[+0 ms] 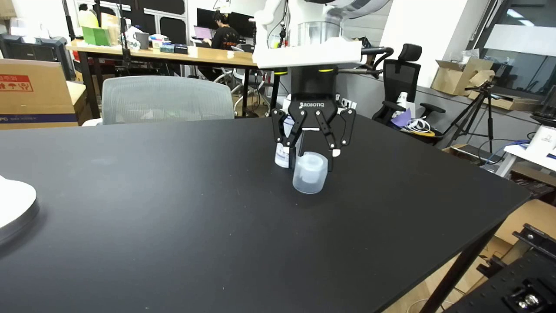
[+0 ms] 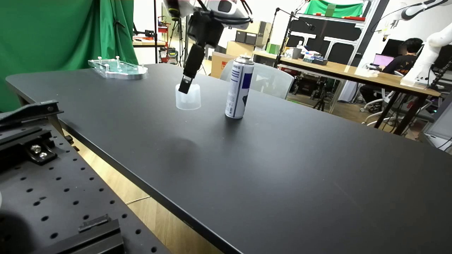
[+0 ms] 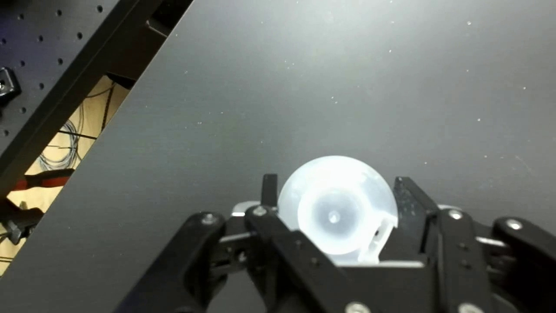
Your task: Take the lid off the spray can
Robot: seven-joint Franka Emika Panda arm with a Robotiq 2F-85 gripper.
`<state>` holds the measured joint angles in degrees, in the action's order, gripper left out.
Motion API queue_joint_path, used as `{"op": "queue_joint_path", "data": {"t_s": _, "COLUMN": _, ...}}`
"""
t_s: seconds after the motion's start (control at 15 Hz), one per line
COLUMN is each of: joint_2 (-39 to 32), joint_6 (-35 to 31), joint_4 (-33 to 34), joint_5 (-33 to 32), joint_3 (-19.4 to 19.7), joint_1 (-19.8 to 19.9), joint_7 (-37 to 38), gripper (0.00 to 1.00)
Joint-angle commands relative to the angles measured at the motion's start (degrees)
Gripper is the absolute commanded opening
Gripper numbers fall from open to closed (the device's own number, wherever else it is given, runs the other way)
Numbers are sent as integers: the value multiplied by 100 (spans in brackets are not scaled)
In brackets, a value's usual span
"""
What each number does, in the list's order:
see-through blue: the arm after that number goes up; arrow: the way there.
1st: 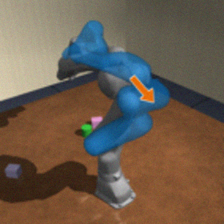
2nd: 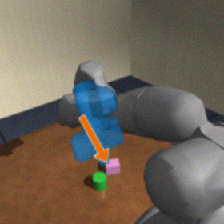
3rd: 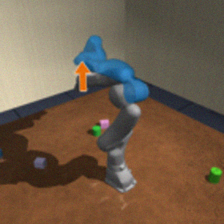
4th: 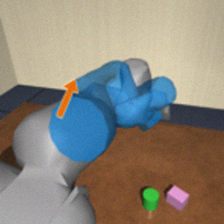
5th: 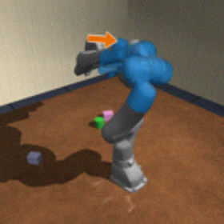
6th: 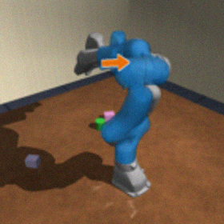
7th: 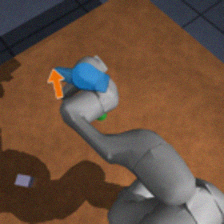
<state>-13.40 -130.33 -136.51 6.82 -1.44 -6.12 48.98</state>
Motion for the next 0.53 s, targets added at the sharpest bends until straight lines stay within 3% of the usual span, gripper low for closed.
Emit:
{"op": "queue_joint_path", "data": {"t_s": 0.0, "joint_2": 1, "joint_6": 53, "joint_4": 60, "joint_5": 193, "joint_3": 3, "joint_1": -33, "joint_7": 270, "gripper": 42}}
{"op": "queue_joint_path", "data": {"t_s": 0.47, "joint_2": 20, "joint_6": -335, "joint_4": -10, "joint_5": 768, "joint_3": -94, "joint_1": 29, "joint_7": -325, "gripper": 42}}
